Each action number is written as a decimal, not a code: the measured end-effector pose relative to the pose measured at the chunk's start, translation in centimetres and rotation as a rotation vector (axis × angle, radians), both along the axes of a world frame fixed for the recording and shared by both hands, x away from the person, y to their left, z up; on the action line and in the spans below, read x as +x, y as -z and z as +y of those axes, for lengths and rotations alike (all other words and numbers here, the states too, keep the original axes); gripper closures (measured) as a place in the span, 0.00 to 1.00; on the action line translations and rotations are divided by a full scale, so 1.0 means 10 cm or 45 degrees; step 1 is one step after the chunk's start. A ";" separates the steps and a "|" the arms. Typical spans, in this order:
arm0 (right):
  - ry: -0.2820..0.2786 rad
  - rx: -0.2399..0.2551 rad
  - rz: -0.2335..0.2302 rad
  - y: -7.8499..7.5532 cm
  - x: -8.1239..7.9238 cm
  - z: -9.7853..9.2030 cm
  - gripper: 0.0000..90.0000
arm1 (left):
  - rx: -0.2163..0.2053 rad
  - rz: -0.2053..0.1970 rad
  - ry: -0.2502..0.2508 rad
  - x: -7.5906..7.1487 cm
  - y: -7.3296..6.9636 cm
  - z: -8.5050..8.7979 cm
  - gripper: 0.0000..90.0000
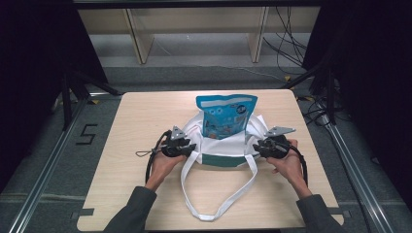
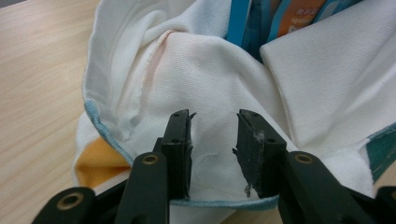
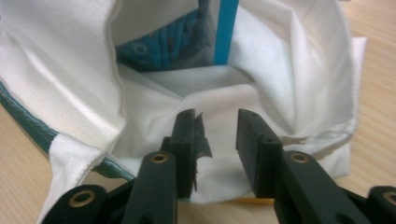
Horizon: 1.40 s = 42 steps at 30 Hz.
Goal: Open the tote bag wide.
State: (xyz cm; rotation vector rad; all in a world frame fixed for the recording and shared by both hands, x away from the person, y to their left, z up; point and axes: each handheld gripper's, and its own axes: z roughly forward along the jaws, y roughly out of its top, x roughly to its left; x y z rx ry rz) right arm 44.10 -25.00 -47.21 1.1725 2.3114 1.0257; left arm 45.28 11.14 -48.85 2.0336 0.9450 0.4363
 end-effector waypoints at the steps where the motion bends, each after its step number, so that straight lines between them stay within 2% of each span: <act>1: -0.029 -0.007 -0.041 -0.01 0.02 -0.04 0.72 | -0.007 -0.006 -0.006 -0.01 -0.01 -0.01 0.69; 2: -0.017 0.012 -0.035 -0.01 0.01 -0.04 0.71 | -0.013 -0.004 -0.003 -0.02 -0.03 -0.01 0.69; 3: -0.027 0.007 -0.052 -0.02 0.01 -0.05 0.70 | -0.006 -0.013 -0.021 -0.03 -0.05 -0.02 0.59; 4: 0.003 0.029 -0.026 -0.03 -0.03 -0.03 0.68 | 0.022 -0.024 -0.038 -0.04 -0.09 -0.01 0.53; 5: -0.028 0.005 -0.038 -0.05 -0.02 -0.06 0.67 | 0.023 -0.030 -0.033 -0.05 -0.12 0.01 0.54; 6: -0.008 0.021 -0.019 -0.05 -0.04 -0.04 0.66 | -0.003 -0.042 -0.036 -0.06 -0.16 0.05 0.54; 7: -0.025 0.016 -0.059 -0.06 -0.03 -0.05 0.65 | 0.008 -0.048 -0.041 -0.07 -0.19 0.08 0.54; 9: -0.003 0.038 -0.005 -0.09 -0.07 -0.03 0.64 | -0.005 -0.058 -0.063 -0.07 -0.24 0.15 0.52; 10: -0.034 0.022 -0.033 -0.09 -0.05 -0.04 0.64 | -0.023 -0.051 -0.074 -0.08 -0.26 0.18 0.52; 11: -0.035 0.021 -0.033 -0.09 -0.05 -0.03 0.64 | -0.021 -0.048 -0.079 -0.08 -0.27 0.21 0.52; 12: -0.003 0.035 -0.005 -0.10 -0.08 -0.02 0.63 | -0.030 -0.043 -0.082 -0.08 -0.28 0.25 0.52; 13: -0.002 0.043 -0.021 -0.10 -0.09 -0.01 0.62 | -0.030 -0.038 -0.085 -0.09 -0.28 0.28 0.51; 14: -0.044 0.026 -0.048 -0.10 -0.07 -0.02 0.61 | -0.032 -0.032 -0.089 -0.10 -0.29 0.31 0.50; 15: -0.001 0.044 -0.025 -0.11 -0.10 0.00 0.61 | -0.030 -0.027 -0.087 -0.11 -0.30 0.33 0.50; 17: -0.051 0.029 -0.054 -0.13 -0.10 -0.01 0.60 | -0.032 -0.023 -0.083 -0.14 -0.31 0.36 0.49; 18: -0.014 0.048 -0.041 -0.13 -0.12 0.00 0.60 | -0.030 -0.027 -0.079 -0.17 -0.32 0.38 0.48; 19: -0.043 0.027 -0.070 -0.13 -0.12 -0.02 0.59 | -0.024 -0.024 -0.075 -0.20 -0.32 0.39 0.47; 21: 0.009 0.064 -0.013 -0.15 -0.17 0.00 0.58 | -0.033 -0.017 -0.069 -0.25 -0.32 0.40 0.46; 23: -0.040 0.026 -0.074 -0.14 -0.14 -0.04 0.57 | -0.029 -0.012 -0.062 -0.31 -0.31 0.41 0.45; 24: -0.007 0.054 -0.022 -0.15 -0.18 -0.03 0.57 | -0.025 -0.016 -0.062 -0.34 -0.29 0.42 0.45; 25: -0.008 0.062 -0.028 -0.14 -0.19 -0.03 0.57 | -0.023 0.000 -0.039 -0.35 -0.29 0.43 0.44; 26: -0.035 0.038 -0.063 -0.14 -0.17 -0.06 0.56 | -0.029 0.000 -0.042 -0.37 -0.28 0.43 0.44; 28: 0.002 0.061 -0.013 -0.15 -0.21 -0.04 0.55 | -0.019 -0.002 -0.033 -0.41 -0.26 0.47 0.44; 29: -0.003 0.057 -0.039 -0.14 -0.22 -0.05 0.55 | -0.035 0.003 -0.048 -0.43 -0.24 0.48 0.43; 32: 0.003 0.068 -0.007 -0.15 -0.27 -0.05 0.53 | -0.051 0.024 -0.051 -0.48 -0.22 0.53 0.41; 33: 0.008 0.072 -0.017 -0.15 -0.28 -0.05 0.52 | -0.071 0.027 -0.056 -0.50 -0.20 0.52 0.40; 34: -0.034 0.045 -0.049 -0.14 -0.27 -0.07 0.52 | -0.055 0.031 -0.055 -0.53 -0.20 0.54 0.39; 36: -0.009 0.062 -0.051 -0.13 -0.31 -0.06 0.50 | -0.069 0.027 -0.048 -0.57 -0.20 0.54 0.38; 37: -0.032 0.040 -0.087 -0.13 -0.31 -0.08 0.49 | -0.055 0.039 -0.035 -0.59 -0.21 0.55 0.37; 38: -0.017 0.053 -0.063 -0.14 -0.33 -0.07 0.48 | -0.093 0.028 -0.052 -0.62 -0.20 0.53 0.36; 39: 0.009 0.074 -0.035 -0.14 -0.37 -0.05 0.48 | -0.068 0.033 -0.031 -0.64 -0.21 0.54 0.35; 41: -0.022 0.051 -0.073 -0.14 -0.37 -0.07 0.47 | -0.086 0.029 -0.031 -0.69 -0.20 0.52 0.34; 42: 0.012 0.081 -0.041 -0.15 -0.41 -0.05 0.47 | -0.091 0.026 -0.019 -0.72 -0.19 0.51 0.33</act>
